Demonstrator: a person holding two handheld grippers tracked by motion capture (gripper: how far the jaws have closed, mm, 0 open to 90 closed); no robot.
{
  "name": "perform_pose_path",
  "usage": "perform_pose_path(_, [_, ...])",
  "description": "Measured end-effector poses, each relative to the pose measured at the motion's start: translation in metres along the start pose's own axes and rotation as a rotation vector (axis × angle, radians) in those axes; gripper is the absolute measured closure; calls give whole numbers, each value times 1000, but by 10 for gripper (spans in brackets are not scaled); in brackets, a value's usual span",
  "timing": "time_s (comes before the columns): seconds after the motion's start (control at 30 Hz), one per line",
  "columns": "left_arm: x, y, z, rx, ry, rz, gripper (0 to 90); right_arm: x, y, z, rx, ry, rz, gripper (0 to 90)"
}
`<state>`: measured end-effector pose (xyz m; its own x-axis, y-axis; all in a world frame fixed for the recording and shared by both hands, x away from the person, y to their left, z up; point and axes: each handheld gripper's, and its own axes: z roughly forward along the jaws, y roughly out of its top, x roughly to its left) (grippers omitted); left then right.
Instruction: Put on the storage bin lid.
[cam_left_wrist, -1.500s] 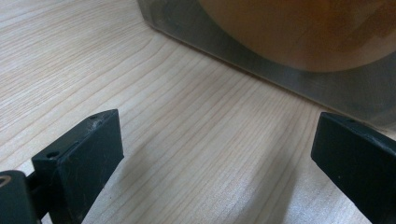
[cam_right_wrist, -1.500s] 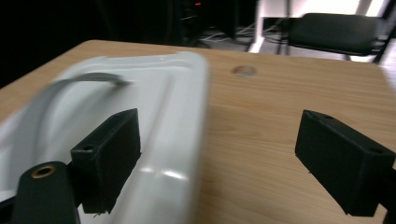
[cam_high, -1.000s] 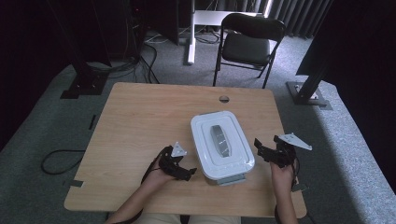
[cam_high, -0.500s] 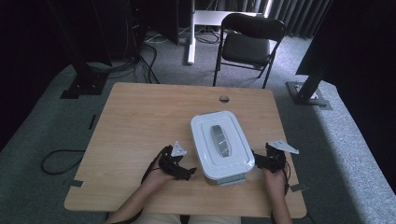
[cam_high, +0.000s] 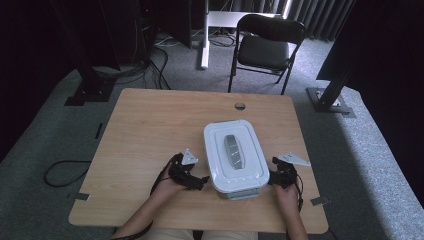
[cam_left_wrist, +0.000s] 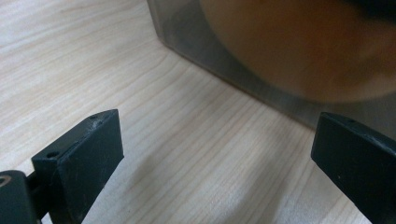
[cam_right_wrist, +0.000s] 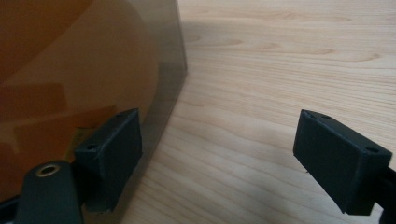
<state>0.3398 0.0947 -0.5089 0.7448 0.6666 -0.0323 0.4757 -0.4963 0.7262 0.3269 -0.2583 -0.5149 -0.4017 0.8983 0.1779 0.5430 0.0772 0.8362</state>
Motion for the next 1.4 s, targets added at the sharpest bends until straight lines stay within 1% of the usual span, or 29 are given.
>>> perform_pose_path(0.03, [0,1,0,-3,-1,0,29,3,0,1,11,-13,-19,155])
perform_pose_path(0.1, [1,1,0,-7,3,-2,29,6,0,3,16,-15,-35,156])
perform_pose_path(0.17, [2,1,0,-6,4,-6,29,7,1,5,26,-3,-32,157])
perform_pose_path(0.23, [4,0,-1,-4,12,-5,29,9,0,5,19,2,-35,161])
perform_pose_path(0.3, [7,0,-2,-3,21,-8,29,11,0,5,21,19,-26,162])
perform_pose_path(0.37, [9,-1,-4,-6,29,-13,29,13,0,6,23,27,-33,163])
perform_pose_path(0.47, [11,-1,-7,-6,37,-6,29,15,0,8,27,45,-26,167])
perform_pose_path(0.57, [13,-2,-9,-1,43,-1,29,18,0,9,30,47,-36,174])
perform_pose_path(0.67, [13,-1,-13,2,70,24,29,21,1,11,29,59,-33,181])
perform_pose_path(0.73, [14,-2,-15,-2,66,16,29,23,1,13,32,52,-33,183])
perform_pose_path(0.77, [16,-3,-16,-6,60,7,29,24,1,14,35,47,-38,187])
perform_pose_path(0.83, [19,-4,-19,-12,67,-5,29,27,2,15,40,45,-45,188])
perform_pose_path(1.0, [27,-8,-24,-14,86,-16,29,36,2,16,47,60,-87,188])
perform_pose_path(1.17, [31,-11,-29,-15,103,-21,29,43,2,18,47,75,-111,188])
perform_pose_path(1.23, [32,-12,-29,-15,103,-22,29,44,3,20,46,80,-113,187])
perform_pose_path(1.3, [33,-12,-30,-23,97,-30,29,44,3,20,47,71,-122,163])
perform_pose_path(1.37, [34,-13,-30,-28,99,-34,29,45,3,20,35,44,-148,135])
perform_pose_path(1.4, [34,-14,-30,-29,99,-39,29,46,3,21,46,34,-167,135])
